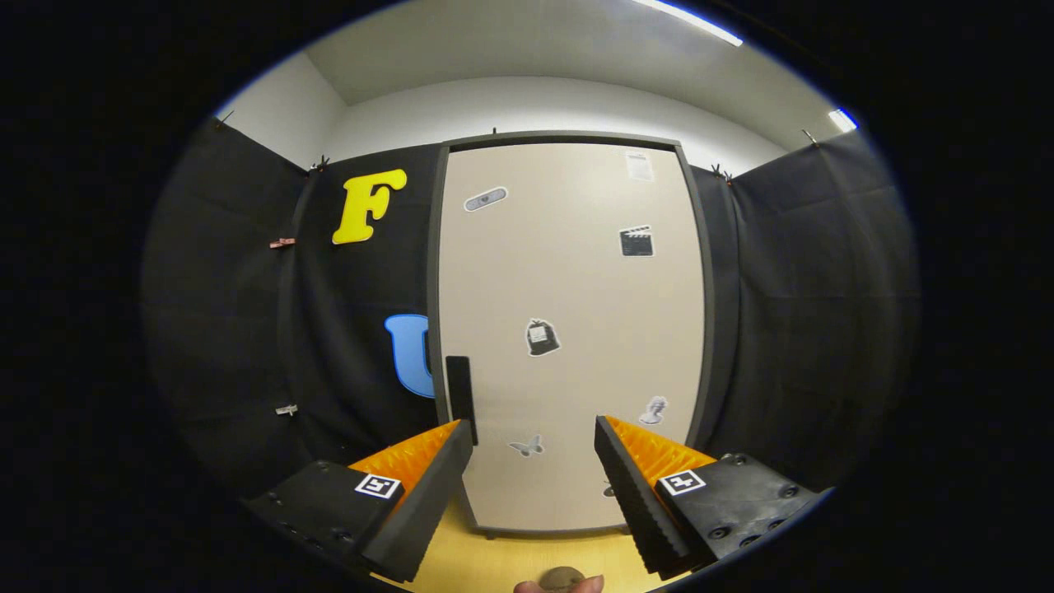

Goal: Open the shoe cabinet door, grab the shoes and put them into the shoe cabinet, then close the shoe cabinet door.

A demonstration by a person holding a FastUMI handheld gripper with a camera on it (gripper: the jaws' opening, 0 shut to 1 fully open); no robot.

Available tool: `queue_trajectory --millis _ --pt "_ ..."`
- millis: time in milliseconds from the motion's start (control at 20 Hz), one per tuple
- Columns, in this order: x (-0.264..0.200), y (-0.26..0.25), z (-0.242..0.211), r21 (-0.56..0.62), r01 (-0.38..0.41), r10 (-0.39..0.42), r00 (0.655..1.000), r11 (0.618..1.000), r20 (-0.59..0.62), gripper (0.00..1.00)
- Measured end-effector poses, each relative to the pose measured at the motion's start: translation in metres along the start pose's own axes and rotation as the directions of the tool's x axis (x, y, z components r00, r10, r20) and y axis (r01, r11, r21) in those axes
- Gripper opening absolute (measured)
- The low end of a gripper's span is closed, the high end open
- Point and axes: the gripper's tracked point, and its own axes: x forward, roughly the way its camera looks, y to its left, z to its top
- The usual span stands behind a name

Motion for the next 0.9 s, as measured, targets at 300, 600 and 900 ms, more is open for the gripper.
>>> queue_trajectory --millis 300,600,900 --pt "0.067 0.045 -0.011 -0.013 -0.03 0.03 1.0 0.999 0.004 0.97" --pt "0.136 0.058 -0.045 0.042 -0.009 0.011 0.999 0.999 -0.05 0.98" --pt "0.171 0.069 -0.063 0.014 -0.012 0.013 0.997 1.0 -0.071 0.81"
